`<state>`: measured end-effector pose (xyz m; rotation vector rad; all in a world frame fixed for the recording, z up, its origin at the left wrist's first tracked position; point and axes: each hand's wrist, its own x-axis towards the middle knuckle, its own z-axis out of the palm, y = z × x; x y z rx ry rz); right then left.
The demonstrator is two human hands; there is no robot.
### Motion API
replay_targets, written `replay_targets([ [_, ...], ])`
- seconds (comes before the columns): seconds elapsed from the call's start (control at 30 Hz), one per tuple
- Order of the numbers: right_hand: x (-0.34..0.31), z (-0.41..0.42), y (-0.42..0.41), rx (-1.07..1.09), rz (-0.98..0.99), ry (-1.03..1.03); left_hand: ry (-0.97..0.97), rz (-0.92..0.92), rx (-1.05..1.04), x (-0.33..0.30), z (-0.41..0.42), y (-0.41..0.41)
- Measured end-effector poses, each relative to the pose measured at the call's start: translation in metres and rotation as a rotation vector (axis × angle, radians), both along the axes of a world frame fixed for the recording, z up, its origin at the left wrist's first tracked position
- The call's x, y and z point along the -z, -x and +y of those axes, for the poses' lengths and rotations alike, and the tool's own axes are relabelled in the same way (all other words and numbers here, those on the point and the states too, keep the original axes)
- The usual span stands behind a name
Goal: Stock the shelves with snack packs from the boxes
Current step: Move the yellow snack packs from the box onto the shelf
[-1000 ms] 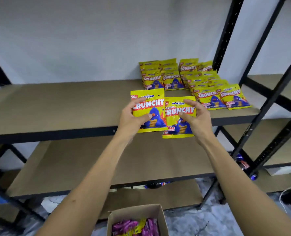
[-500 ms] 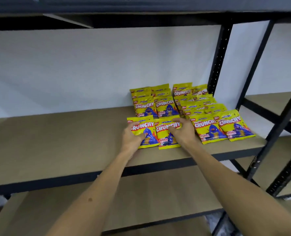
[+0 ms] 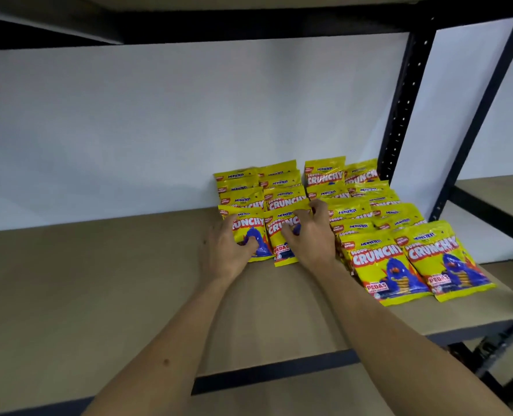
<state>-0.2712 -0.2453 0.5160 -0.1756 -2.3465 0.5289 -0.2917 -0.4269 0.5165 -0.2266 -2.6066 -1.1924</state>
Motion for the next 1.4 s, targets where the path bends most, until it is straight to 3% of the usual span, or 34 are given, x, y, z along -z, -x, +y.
replay_targets([
  [0.23, 0.005, -0.006, 0.034, 0.156, -0.165, -0.371, 0.455, 0.151, -0.090, 0.011, 0.007, 0.043],
  [0.33, 0.010, 0.000, 0.038, 0.083, -0.250, -0.315, 0.541, 0.173, -0.062, 0.014, 0.017, 0.054],
  [0.43, 0.017, 0.008, 0.031, -0.003, -0.332, -0.175, 0.576, 0.222, -0.022, 0.021, 0.022, 0.056],
  [0.63, 0.016, 0.015, 0.028, -0.030, -0.412, -0.129, 0.584, 0.237, -0.049, 0.019, 0.028, 0.044],
  [0.8, 0.004, 0.020, 0.032, 0.046, -0.359, -0.149, 0.593, 0.249, -0.047, 0.009, 0.031, 0.045],
  [1.13, 0.006, 0.013, 0.040, -0.061, -0.165, -0.139, 0.612, 0.287, -0.081, 0.008, 0.027, 0.053],
  [1.4, 0.005, 0.014, 0.004, -0.028, -0.081, -0.186, 0.616, 0.305, -0.009, 0.002, 0.015, 0.026],
])
